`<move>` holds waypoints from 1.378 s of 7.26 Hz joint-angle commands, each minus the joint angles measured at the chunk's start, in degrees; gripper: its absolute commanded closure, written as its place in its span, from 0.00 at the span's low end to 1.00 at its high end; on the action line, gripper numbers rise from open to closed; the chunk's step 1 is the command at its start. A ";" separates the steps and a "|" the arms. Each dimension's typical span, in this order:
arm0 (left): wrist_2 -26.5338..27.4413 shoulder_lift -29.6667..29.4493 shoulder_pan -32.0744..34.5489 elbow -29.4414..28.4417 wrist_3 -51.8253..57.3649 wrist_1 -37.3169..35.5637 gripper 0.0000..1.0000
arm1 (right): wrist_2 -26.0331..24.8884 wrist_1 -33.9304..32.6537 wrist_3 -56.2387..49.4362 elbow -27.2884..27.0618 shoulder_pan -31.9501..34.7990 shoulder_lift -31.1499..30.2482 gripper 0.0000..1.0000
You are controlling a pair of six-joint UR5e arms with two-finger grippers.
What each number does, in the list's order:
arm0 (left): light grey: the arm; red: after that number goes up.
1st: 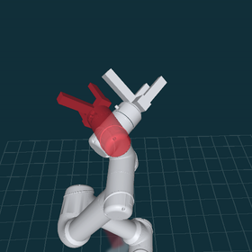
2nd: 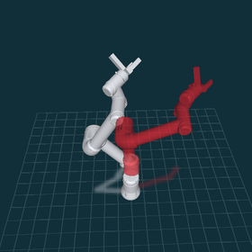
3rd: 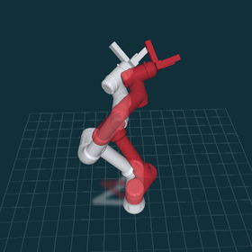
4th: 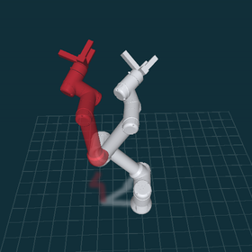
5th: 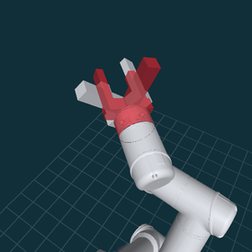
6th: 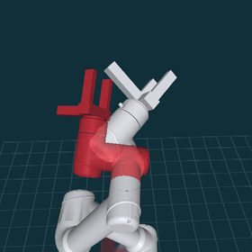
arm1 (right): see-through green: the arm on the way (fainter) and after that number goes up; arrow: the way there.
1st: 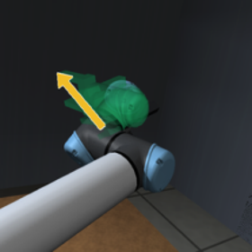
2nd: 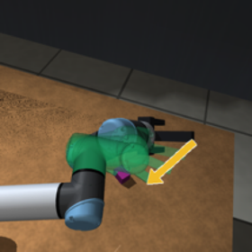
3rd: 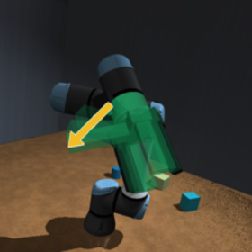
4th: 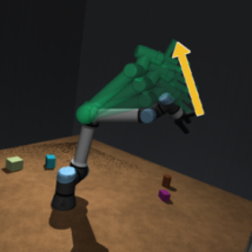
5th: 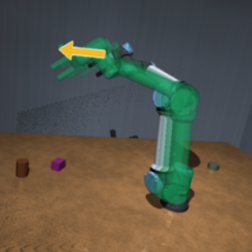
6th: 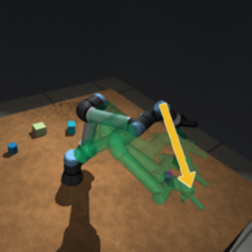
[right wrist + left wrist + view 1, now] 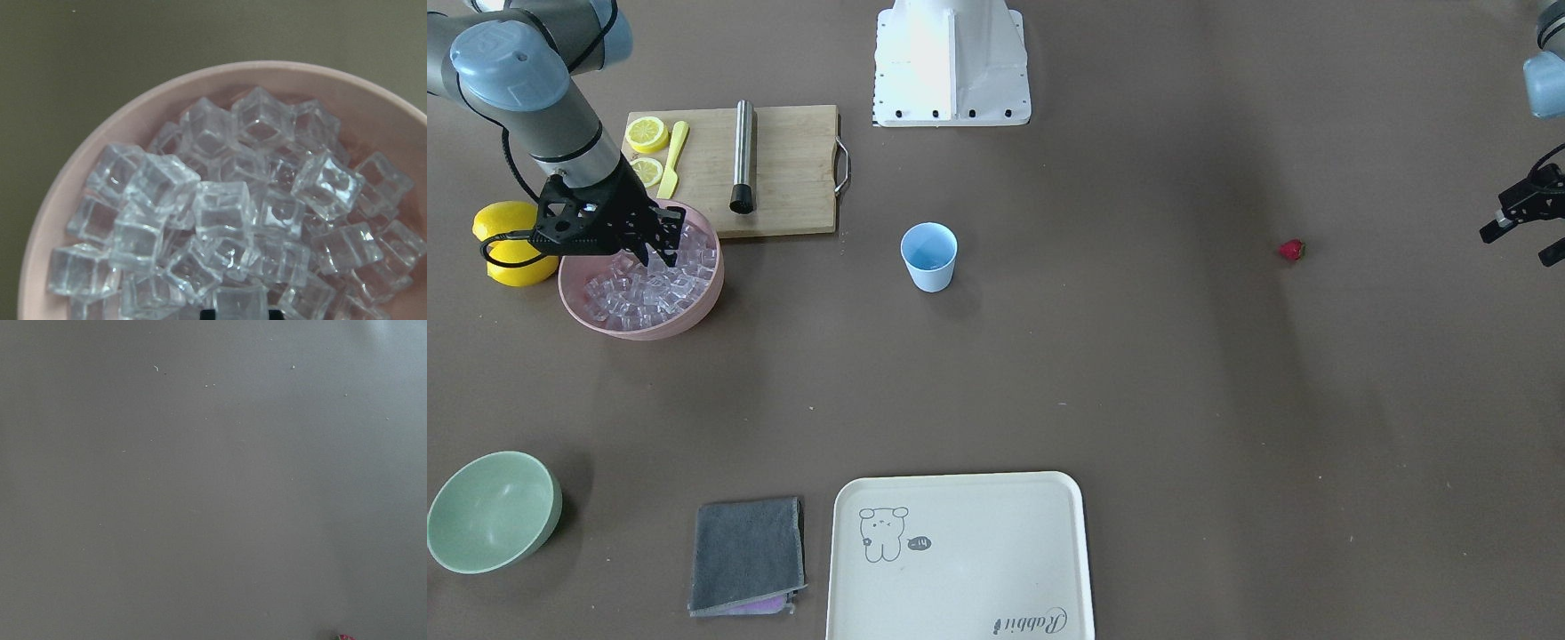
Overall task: Put ice and strawberries in cup
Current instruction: 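Lower the right gripper into the bowl and grasp another ice cube, then carry the second ice cube over the cup and release it inside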
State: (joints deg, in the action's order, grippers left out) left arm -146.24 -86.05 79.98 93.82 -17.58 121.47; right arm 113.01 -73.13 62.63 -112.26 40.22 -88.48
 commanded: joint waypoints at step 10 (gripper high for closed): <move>-0.10 0.00 -1.14 0.13 -0.44 0.00 0.02 | -4.89 -25.13 7.23 8.95 -8.30 38.69 1.00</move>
State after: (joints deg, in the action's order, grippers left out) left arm -146.24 -86.05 78.90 93.79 -17.74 121.47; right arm 110.88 -98.13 67.22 -107.88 34.33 -54.83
